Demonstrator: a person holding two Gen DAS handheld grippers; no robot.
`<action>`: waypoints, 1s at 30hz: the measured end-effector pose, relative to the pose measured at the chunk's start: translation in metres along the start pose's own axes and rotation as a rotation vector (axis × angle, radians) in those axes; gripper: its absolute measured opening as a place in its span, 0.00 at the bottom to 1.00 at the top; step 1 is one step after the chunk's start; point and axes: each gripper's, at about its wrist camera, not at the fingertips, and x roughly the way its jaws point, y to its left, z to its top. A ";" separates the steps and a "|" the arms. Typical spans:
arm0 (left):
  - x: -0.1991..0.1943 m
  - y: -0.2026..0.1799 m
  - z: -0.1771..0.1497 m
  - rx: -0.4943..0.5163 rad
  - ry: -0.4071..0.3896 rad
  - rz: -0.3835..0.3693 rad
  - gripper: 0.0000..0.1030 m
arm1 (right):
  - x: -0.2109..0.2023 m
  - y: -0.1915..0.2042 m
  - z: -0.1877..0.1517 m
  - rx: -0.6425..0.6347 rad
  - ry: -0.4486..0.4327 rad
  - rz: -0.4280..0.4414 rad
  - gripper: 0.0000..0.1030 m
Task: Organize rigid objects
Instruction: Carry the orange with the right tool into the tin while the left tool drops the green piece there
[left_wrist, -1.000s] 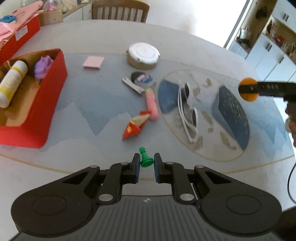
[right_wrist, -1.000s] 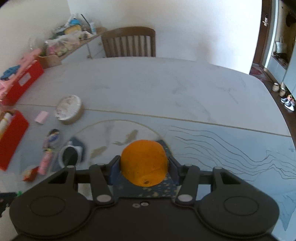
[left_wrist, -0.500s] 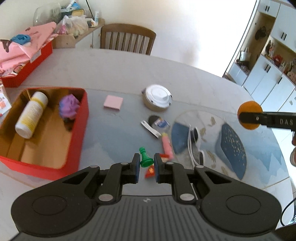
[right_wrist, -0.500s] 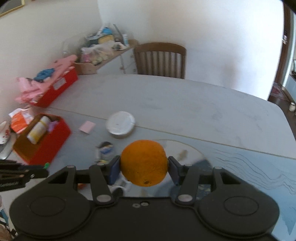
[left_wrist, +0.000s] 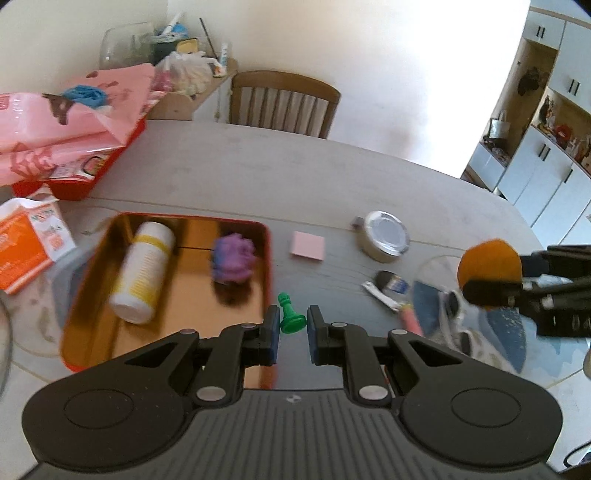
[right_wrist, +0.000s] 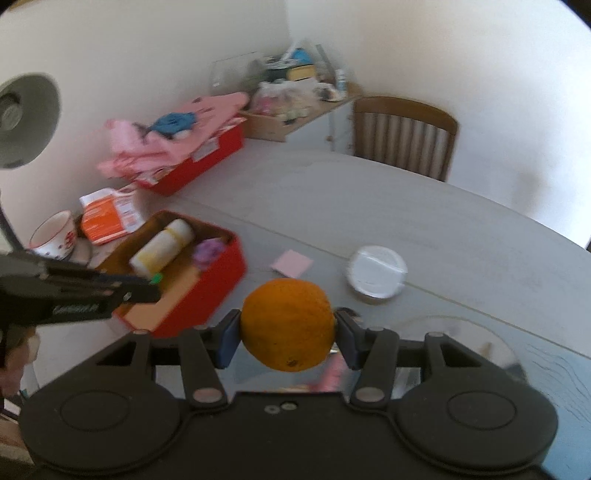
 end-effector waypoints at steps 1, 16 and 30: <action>0.001 0.008 0.002 -0.004 -0.001 -0.001 0.15 | 0.004 0.009 0.002 -0.013 0.003 0.008 0.52; 0.041 0.078 0.043 0.025 0.007 -0.019 0.15 | 0.082 0.109 0.033 -0.142 0.075 0.062 0.51; 0.098 0.101 0.062 0.047 0.082 -0.062 0.15 | 0.151 0.139 0.040 -0.204 0.169 0.038 0.51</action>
